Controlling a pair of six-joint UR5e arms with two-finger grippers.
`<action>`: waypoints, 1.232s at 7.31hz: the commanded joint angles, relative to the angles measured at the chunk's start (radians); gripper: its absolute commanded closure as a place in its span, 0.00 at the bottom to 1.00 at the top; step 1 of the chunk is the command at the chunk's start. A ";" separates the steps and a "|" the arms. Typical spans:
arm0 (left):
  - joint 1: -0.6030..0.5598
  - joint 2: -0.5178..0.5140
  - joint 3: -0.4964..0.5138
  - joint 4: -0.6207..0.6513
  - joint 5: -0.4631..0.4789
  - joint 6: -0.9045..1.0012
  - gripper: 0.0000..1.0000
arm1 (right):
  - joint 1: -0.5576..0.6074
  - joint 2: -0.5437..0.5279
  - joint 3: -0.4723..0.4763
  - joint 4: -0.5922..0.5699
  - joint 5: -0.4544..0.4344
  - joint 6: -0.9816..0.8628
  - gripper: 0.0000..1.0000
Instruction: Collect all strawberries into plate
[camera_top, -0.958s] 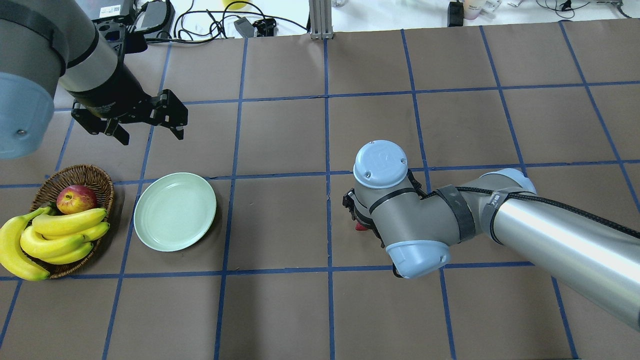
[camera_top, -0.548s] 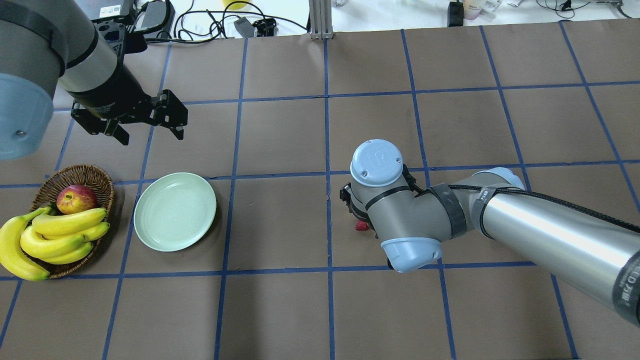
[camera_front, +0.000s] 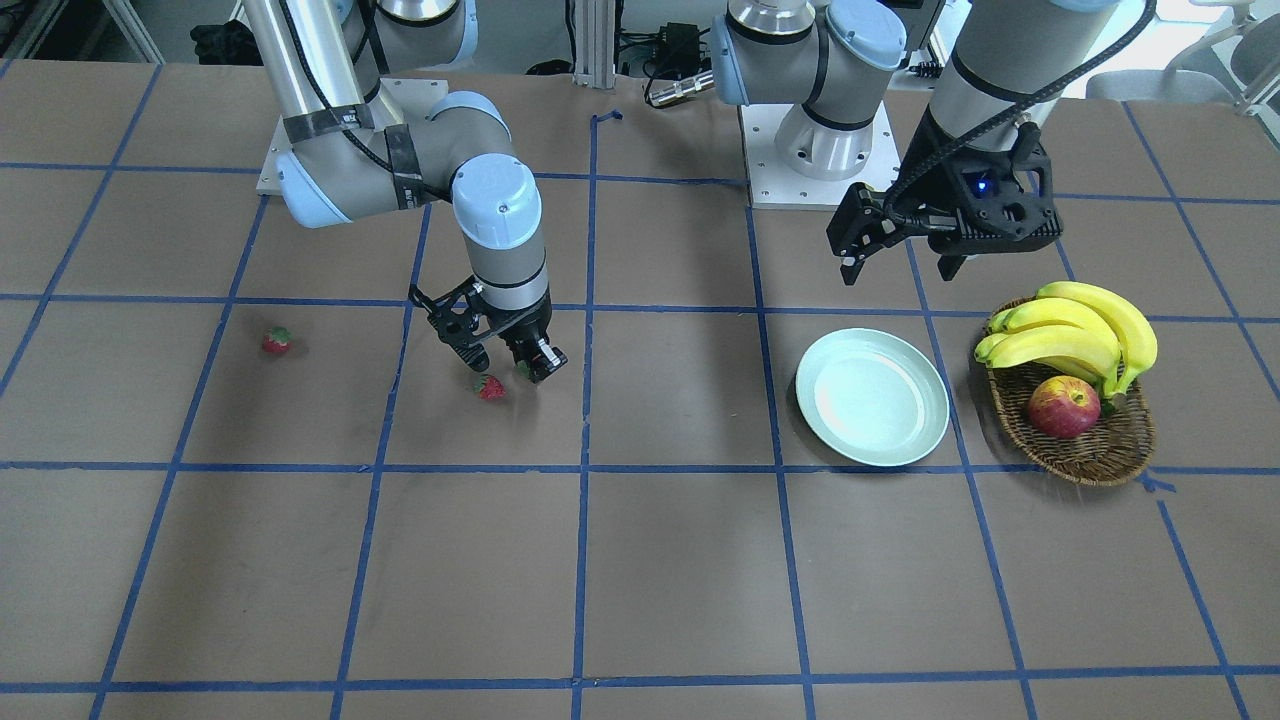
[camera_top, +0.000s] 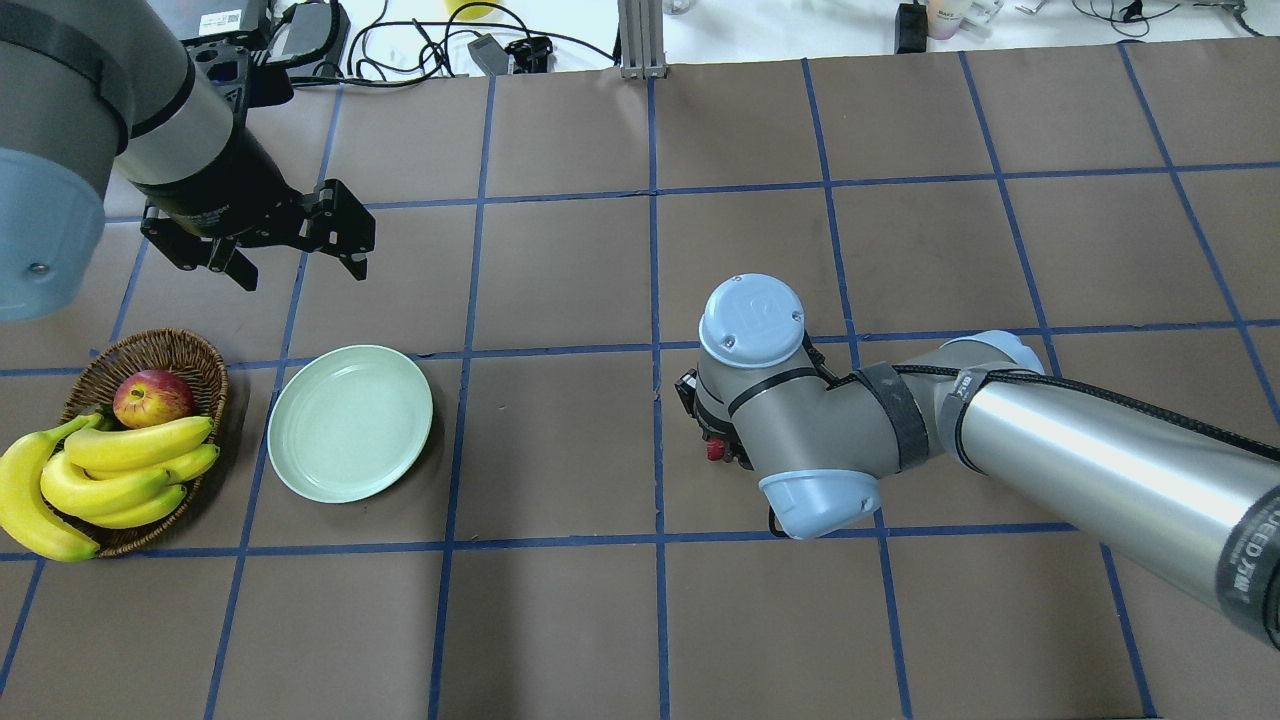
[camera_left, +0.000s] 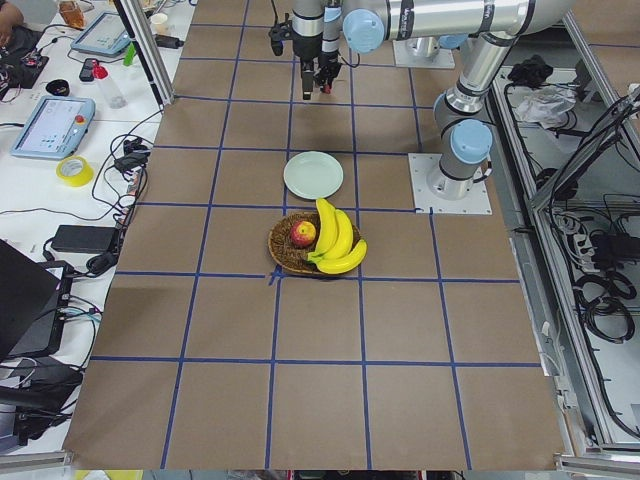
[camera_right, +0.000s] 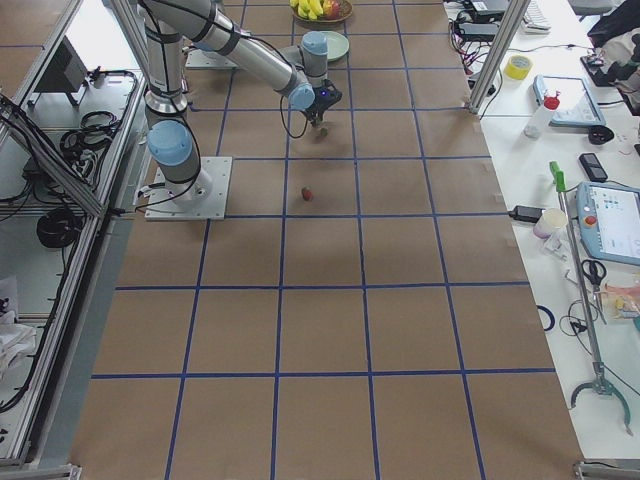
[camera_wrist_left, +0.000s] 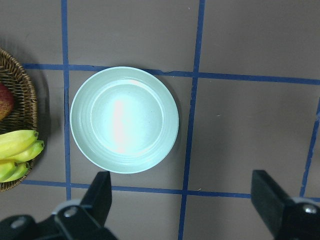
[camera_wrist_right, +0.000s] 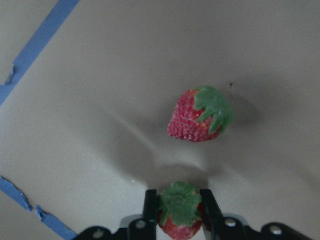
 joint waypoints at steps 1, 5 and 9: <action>0.000 0.002 -0.001 -0.001 -0.003 0.000 0.00 | 0.006 -0.015 -0.031 -0.002 0.003 -0.142 0.88; 0.000 0.001 -0.002 -0.001 0.003 0.002 0.00 | 0.124 0.041 -0.218 -0.023 0.228 -0.631 0.90; 0.000 0.001 -0.002 -0.001 0.005 0.002 0.00 | 0.181 0.205 -0.287 -0.043 0.166 -0.730 0.88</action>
